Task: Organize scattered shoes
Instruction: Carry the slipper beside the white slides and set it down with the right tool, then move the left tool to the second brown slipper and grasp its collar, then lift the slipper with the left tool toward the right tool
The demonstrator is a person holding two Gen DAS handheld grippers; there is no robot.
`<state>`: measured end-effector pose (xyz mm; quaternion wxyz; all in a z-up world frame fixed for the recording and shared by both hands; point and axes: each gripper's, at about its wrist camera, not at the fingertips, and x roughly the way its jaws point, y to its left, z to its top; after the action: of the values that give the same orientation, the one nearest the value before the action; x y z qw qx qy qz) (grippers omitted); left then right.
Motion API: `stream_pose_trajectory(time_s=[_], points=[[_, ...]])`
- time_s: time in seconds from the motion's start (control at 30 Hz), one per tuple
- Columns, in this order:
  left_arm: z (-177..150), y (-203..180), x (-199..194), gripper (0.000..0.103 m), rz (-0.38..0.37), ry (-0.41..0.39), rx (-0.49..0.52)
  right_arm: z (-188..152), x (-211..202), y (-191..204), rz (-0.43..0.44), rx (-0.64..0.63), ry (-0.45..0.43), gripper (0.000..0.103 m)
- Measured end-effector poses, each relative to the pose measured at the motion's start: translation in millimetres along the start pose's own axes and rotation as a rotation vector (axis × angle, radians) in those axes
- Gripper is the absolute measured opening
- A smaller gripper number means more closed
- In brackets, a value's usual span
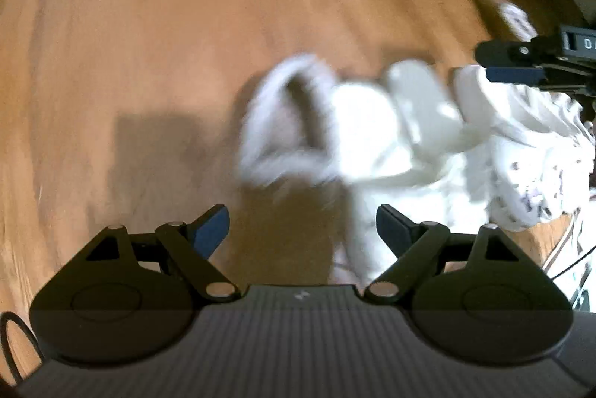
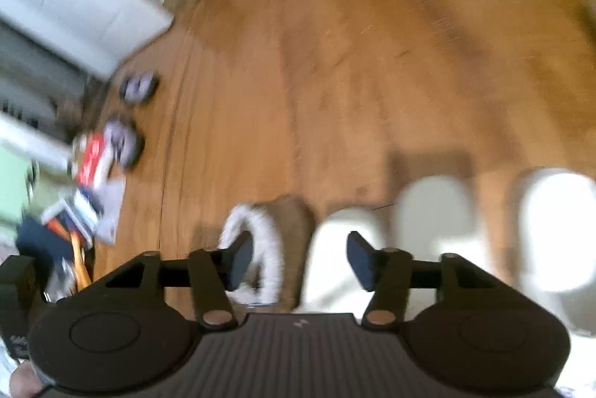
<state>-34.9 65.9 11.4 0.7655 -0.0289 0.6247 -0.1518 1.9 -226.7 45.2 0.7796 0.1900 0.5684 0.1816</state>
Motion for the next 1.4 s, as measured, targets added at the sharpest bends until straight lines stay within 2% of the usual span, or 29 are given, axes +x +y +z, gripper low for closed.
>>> stream_pose_trajectory(time_s=[0.07, 0.1, 0.17, 0.27, 0.3, 0.37, 0.43, 0.47, 0.5, 0.57, 0.7, 0.8, 0.9, 0.97, 1.03, 1.07, 1.13, 1.17, 1.2, 1.27, 1.33, 1.4], points=[[29.2, -37.7, 12.4, 0.086, 0.017, 0.011, 0.101, 2.2, -30.8, -30.6, -0.028, 0.049, -0.067, 0.063], [41.5, -53.7, 19.3, 0.086, 0.026, 0.024, 0.127, 1.1, -43.0, -44.2, -0.031, 0.062, -0.118, 0.062], [67.3, -85.8, 31.6, 0.086, -0.002, 0.038, 0.161, -5.3, -68.0, -70.7, -0.007, 0.061, -0.253, 0.061], [105.0, -127.3, 47.0, 0.086, -0.066, 0.054, 0.165, -25.1, -98.8, -122.7, -0.055, 0.131, -0.472, 0.061], [117.3, -140.5, 51.4, 0.086, -0.083, 0.051, 0.159, -27.3, -100.6, -131.1, -0.064, 0.157, -0.494, 0.061], [145.3, -171.4, 63.1, 0.086, -0.112, 0.030, 0.158, -33.6, -103.7, -169.0, -0.051, 0.306, -0.547, 0.061], [173.3, -207.4, 78.1, 0.086, -0.136, -0.015, 0.225, -34.4, -97.8, -191.0, -0.016, 0.388, -0.568, 0.067], [181.7, -220.6, 84.3, 0.086, -0.148, -0.027, 0.256, -34.8, -94.4, -202.7, 0.008, 0.423, -0.578, 0.075], [194.2, -237.1, 95.2, 0.086, -0.163, -0.034, 0.284, -34.6, -89.7, -215.4, 0.034, 0.456, -0.594, 0.077], [209.5, -258.5, 114.1, 0.086, -0.179, -0.032, 0.284, -32.7, -80.7, -237.2, 0.043, 0.506, -0.620, 0.077], [246.8, -292.7, 168.4, 0.086, -0.279, 0.022, 0.201, -27.5, -63.4, -257.6, 0.015, 0.518, -0.598, 0.077], [260.4, -315.9, 199.1, 0.086, -0.279, 0.011, 0.176, -38.2, -62.9, -268.3, 0.033, 0.534, -0.603, 0.077], [266.4, -328.4, 213.4, 0.086, -0.284, -0.034, 0.190, -47.5, -56.0, -280.0, 0.071, 0.625, -0.604, 0.077], [269.4, -344.9, 224.3, 0.086, -0.249, -0.062, 0.239, -47.9, -53.6, -279.6, 0.083, 0.637, -0.589, 0.077], [274.6, -353.2, 236.6, 0.086, -0.228, -0.044, 0.224, -45.9, -50.2, -278.8, 0.078, 0.622, -0.575, 0.078], [277.0, -353.5, 241.2, 0.084, -0.229, -0.041, 0.203, -45.6, -50.5, -277.0, 0.070, 0.610, -0.573, 0.078], [281.9, -354.0, 251.2, 0.061, -0.227, -0.035, 0.160, -45.4, -53.0, -274.5, 0.047, 0.600, -0.583, 0.078], [284.2, -354.2, 259.3, 0.040, -0.214, -0.025, 0.141, -45.5, -55.1, -274.9, 0.047, 0.604, -0.592, 0.078], [285.7, -354.0, 267.4, 0.024, -0.206, -0.010, 0.128, -46.0, -56.4, -274.7, 0.052, 0.604, -0.590, 0.078], [287.3, -353.3, 279.5, 0.014, -0.185, -0.007, 0.106, -48.2, -58.3, -272.9, 0.057, 0.602, -0.586, 0.078], [287.9, -350.5, 285.6, 0.014, -0.191, -0.011, 0.077, -50.9, -60.9, -270.5, 0.048, 0.597, -0.592, 0.078], [287.6, -339.6, 290.3, 0.014, -0.244, -0.006, -0.013, -53.4, -63.3, -269.2, 0.044, 0.596, -0.594, 0.078]])
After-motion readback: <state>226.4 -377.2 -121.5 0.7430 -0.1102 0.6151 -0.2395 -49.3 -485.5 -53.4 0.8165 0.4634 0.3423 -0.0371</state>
